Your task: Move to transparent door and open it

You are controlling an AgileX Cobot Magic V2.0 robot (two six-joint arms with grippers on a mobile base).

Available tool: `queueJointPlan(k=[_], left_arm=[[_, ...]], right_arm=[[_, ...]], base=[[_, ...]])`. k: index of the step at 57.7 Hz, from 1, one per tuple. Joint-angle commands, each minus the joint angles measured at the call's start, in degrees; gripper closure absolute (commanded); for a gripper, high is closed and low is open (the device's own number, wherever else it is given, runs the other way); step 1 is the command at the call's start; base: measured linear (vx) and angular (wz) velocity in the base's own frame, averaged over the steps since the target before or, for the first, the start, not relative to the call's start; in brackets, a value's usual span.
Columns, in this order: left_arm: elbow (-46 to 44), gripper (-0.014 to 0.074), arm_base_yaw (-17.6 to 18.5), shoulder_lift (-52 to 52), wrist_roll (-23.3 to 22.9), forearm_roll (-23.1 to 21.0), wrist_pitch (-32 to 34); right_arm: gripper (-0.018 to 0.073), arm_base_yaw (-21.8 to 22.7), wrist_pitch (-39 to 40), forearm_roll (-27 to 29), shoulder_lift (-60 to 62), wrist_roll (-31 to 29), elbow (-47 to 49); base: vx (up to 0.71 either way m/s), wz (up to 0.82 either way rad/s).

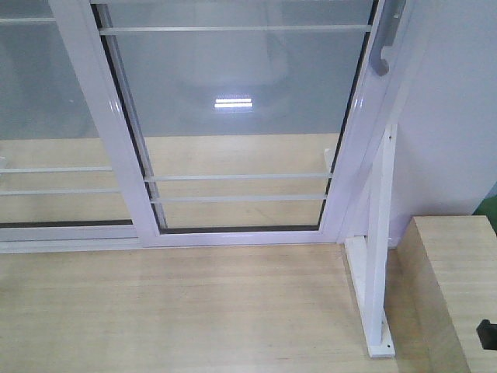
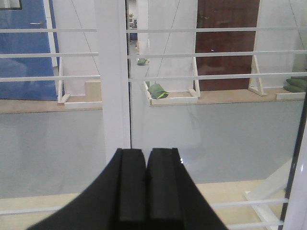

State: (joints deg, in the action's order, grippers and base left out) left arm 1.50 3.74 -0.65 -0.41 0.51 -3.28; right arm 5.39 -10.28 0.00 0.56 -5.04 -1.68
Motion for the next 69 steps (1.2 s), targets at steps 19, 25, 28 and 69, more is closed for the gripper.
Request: queueJointPlan(k=[19,25,28,69], left_arm=[[1.8,0.0602,0.3,-0.7,-0.1,-0.1,4.5],[1.8,0.0602,0.3,-0.7,-0.1,-0.1,4.5],[1.8,0.0602,0.3,-0.7,-0.1,-0.1,4.5],[1.8,0.0602,0.3,-0.7,-0.1,-0.1,4.5]], right_arm=[[0.0567,0.3,4.5,0.0,0.6,0.0,-0.8],[0.0567,0.3,4.5,0.0,0.6,0.0,-0.8],[0.0567,0.3,4.5,0.0,0.6,0.0,-0.8],[0.0567,0.3,4.5,0.0,0.6,0.0,-0.8]], base=[[0.26,0.01],[0.17,0.01],[0.14,0.01],[0.08,0.01]])
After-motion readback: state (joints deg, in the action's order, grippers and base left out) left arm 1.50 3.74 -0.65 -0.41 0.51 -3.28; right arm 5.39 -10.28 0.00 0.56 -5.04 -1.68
